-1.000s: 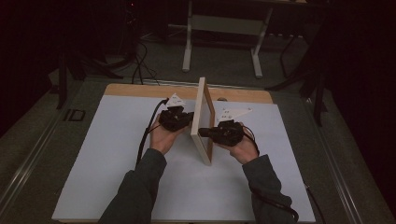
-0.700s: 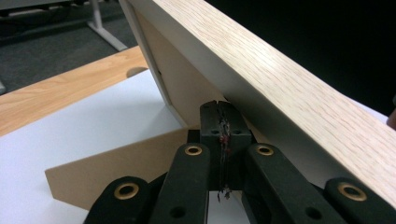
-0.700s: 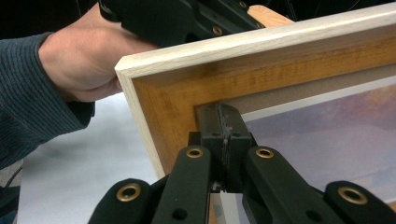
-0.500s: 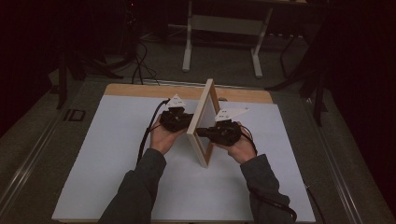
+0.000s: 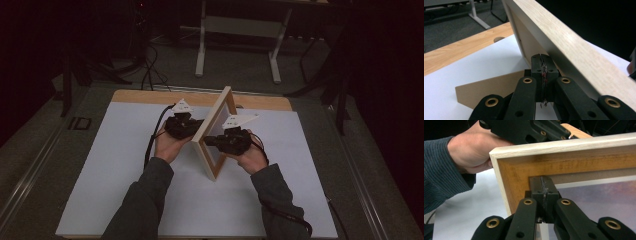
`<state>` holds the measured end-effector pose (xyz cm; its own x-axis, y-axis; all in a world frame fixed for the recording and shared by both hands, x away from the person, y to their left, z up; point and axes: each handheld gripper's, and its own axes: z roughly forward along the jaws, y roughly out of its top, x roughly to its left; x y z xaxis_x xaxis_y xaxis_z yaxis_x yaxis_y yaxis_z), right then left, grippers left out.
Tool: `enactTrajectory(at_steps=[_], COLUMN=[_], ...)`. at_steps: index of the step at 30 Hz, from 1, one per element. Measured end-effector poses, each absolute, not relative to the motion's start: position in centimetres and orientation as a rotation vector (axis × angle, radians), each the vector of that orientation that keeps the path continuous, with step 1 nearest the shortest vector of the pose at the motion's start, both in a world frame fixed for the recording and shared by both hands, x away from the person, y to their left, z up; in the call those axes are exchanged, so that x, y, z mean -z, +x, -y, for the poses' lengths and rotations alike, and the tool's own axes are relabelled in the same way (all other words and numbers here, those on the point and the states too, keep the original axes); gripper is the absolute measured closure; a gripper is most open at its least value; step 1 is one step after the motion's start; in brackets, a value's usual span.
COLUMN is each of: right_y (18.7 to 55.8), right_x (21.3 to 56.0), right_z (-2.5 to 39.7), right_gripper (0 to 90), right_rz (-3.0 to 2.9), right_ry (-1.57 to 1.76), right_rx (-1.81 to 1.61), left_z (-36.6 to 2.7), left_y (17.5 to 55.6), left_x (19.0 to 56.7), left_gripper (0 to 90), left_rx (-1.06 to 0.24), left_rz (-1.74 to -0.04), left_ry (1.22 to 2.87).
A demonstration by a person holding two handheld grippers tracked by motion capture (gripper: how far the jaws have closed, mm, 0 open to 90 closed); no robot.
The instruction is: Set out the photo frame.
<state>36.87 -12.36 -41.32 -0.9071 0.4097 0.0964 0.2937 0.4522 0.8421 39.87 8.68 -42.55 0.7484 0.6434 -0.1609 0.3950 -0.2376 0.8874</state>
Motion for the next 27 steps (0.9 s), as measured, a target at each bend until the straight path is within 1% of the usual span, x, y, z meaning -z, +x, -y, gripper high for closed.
enactTrajectory(at_steps=[10,16,20,22,27], right_y=[36.8,36.8,36.6,36.7,37.0], right_x=[41.5,41.6,41.9,42.0,42.1], right_z=[11.0,10.9,11.1,11.3,12.8], right_gripper=[89.5,89.1,88.1,87.6,85.5], right_rz=[-2.581,-2.583,-2.589,-2.589,-2.566], right_ry=[0.620,0.612,0.615,0.613,0.657], right_rx=[-1.472,-1.465,-1.428,-1.421,-1.412], left_z=[-10.3,-10.6,-11.4,-11.6,-13.5], left_y=[39.8,39.7,39.4,39.3,37.8], left_x=[42.5,42.6,42.4,42.2,40.7], left_gripper=[89.5,83.8,78.5,74.3,66.9], left_rx=[-0.285,-0.294,-0.317,-0.323,-0.326], left_rz=[-0.807,-0.834,-0.892,-0.903,-0.943], left_ry=[1.845,1.860,1.837,1.829,1.721])
